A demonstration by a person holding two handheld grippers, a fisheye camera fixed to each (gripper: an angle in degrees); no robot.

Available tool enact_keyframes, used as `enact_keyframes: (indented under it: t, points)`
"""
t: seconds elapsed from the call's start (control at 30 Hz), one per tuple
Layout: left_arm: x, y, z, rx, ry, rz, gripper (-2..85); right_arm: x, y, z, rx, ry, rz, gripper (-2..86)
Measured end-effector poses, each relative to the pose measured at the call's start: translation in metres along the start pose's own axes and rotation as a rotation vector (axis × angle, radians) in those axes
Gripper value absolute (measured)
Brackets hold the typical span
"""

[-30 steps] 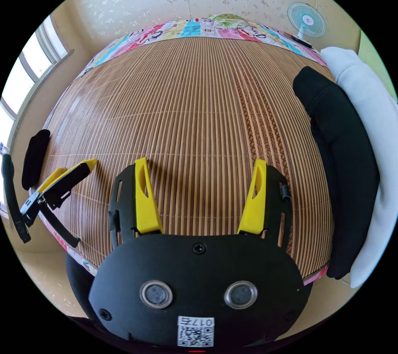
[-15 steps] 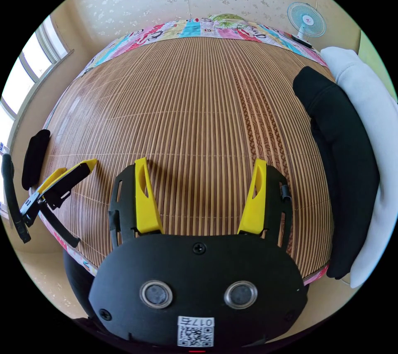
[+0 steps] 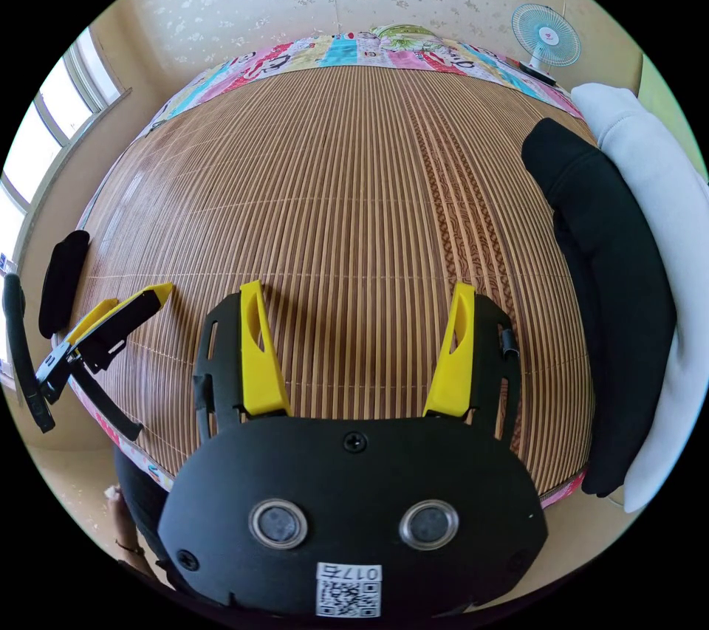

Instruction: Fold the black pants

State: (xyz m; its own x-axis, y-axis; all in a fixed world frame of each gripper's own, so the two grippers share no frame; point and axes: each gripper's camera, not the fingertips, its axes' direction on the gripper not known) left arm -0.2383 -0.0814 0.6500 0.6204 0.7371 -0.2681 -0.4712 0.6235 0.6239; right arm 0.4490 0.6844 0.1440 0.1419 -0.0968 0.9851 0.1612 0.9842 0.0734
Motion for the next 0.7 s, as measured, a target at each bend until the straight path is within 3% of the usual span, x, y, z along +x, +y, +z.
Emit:
enact_keyframes:
  t: [0.7]
  points:
    - [0.013,0.009,0.014,0.0,0.001,-0.002,29.0,-0.001,0.009,-0.001,-0.001,0.001,0.002,32.0]
